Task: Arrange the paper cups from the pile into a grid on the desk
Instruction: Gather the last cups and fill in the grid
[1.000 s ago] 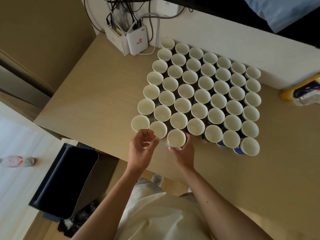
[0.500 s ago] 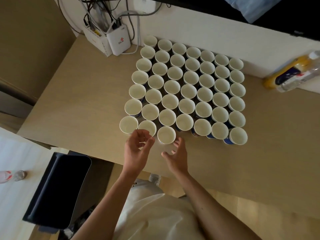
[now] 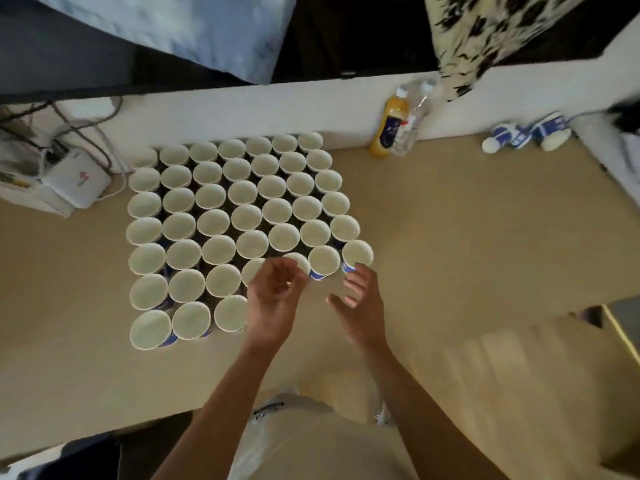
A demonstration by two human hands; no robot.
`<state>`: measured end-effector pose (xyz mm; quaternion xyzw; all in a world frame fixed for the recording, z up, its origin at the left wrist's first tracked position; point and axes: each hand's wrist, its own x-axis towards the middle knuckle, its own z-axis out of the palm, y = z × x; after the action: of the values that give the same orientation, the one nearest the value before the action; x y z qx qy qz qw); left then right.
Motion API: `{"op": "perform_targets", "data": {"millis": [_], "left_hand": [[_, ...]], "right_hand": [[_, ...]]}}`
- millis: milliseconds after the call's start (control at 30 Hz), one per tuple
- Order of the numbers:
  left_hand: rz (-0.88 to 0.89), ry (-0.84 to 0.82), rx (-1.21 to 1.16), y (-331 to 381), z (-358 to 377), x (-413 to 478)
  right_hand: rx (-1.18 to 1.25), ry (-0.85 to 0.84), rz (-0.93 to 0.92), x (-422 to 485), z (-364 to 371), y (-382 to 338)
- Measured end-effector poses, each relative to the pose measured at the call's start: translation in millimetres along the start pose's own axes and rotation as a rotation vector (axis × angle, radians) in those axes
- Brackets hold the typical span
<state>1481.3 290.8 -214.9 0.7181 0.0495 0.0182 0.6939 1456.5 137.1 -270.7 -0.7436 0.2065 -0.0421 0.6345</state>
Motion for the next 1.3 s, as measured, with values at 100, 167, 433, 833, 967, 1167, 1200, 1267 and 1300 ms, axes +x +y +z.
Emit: {"op": "perform_targets", "data": {"millis": [100, 167, 433, 833, 967, 1167, 1200, 1267, 1300], "left_hand": [[0.027, -0.068, 0.035, 13, 43, -4], [0.044, -0.096, 0.05, 19, 77, -13], [0.02, -0.184, 0.019, 30, 224, -71], [-0.006, -0.212, 0.027, 42, 386, -86], [-0.037, -0.201, 0.045, 34, 426, -61], [-0.119, -0.214, 0.01, 16, 498, -17], [-0.136, -0.217, 0.012, 15, 508, -8], [-0.147, -0.21, 0.021, 17, 523, 8], [-0.141, -0.209, 0.028, 21, 532, 18]], "right_hand": [[0.049, 0.054, -0.026, 10, -39, -3], [0.083, 0.071, -0.033, 16, -70, -5], [0.206, 0.168, -0.092, 58, -232, -24], [0.273, 0.255, -0.041, 89, -390, -2], [0.178, 0.235, 0.001, 118, -425, 8], [0.098, 0.243, 0.072, 185, -471, 21], [0.08, 0.242, 0.092, 197, -476, 21], [0.074, 0.233, 0.107, 220, -484, 19], [0.076, 0.234, 0.106, 232, -488, 18]]}}
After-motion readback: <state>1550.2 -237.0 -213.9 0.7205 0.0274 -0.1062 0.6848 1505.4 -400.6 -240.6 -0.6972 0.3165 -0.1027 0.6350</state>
